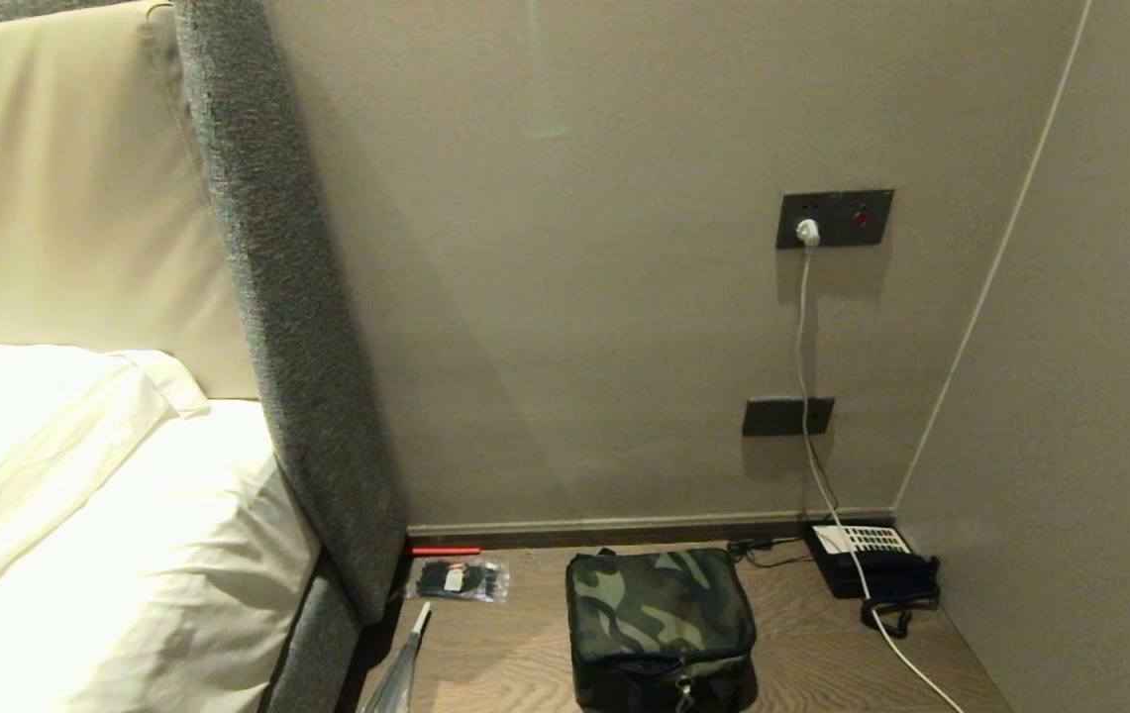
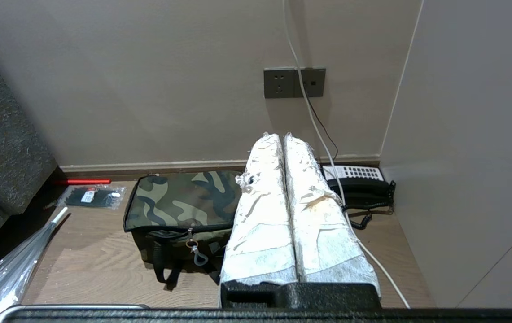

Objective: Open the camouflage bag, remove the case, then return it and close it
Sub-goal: Open the top of the storage box

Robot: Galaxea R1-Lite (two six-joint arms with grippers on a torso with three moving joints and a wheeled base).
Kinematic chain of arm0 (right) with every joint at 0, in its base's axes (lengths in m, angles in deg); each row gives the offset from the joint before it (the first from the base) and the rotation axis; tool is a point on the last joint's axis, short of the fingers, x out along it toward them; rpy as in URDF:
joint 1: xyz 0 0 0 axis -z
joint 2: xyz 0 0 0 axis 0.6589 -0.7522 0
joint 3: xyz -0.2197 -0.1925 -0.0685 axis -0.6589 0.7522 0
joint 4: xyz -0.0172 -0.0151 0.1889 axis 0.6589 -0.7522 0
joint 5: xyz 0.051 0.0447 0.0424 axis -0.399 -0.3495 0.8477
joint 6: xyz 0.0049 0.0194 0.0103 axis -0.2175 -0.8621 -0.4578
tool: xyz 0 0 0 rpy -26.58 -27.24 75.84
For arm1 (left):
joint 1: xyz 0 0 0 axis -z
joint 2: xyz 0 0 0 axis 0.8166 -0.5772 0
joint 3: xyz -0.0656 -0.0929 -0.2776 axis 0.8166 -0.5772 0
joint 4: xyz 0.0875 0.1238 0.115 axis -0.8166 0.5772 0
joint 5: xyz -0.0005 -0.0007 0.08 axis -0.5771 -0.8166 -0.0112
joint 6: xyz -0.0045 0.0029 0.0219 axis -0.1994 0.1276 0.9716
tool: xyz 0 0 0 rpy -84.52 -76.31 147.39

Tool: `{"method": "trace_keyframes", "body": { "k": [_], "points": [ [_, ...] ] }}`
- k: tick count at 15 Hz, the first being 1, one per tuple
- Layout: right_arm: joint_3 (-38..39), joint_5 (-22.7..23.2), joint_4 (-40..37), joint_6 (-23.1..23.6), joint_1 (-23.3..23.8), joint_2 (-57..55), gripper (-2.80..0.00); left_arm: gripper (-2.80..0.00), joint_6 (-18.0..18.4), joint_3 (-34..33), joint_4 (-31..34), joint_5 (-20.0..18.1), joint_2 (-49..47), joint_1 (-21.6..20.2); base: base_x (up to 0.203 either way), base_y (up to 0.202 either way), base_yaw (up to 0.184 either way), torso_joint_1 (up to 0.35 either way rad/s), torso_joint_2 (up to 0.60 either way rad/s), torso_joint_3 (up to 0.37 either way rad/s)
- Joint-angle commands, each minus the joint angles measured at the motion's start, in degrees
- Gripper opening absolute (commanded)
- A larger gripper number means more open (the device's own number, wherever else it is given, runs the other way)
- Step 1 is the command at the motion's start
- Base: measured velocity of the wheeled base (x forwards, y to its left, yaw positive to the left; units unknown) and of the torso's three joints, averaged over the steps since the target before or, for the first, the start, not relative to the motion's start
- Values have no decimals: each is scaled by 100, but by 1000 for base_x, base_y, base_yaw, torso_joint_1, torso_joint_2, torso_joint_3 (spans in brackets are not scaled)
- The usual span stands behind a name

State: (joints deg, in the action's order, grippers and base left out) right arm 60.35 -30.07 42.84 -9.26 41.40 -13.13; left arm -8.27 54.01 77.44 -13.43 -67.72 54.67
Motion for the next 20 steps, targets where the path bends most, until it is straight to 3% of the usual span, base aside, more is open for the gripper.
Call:
{"method": "trace_keyframes", "body": {
  "k": [1,20],
  "points": [
    [90,0,5,4,-1,72,-280,-280,-1,-2,-1,2,0,-1,0,0,0,0,0,0],
    [97,0,9,-1,-1,72,-280,-280,-1,-2,-1,2,0,-1,0,0,0,0,0,0]
  ]
}}
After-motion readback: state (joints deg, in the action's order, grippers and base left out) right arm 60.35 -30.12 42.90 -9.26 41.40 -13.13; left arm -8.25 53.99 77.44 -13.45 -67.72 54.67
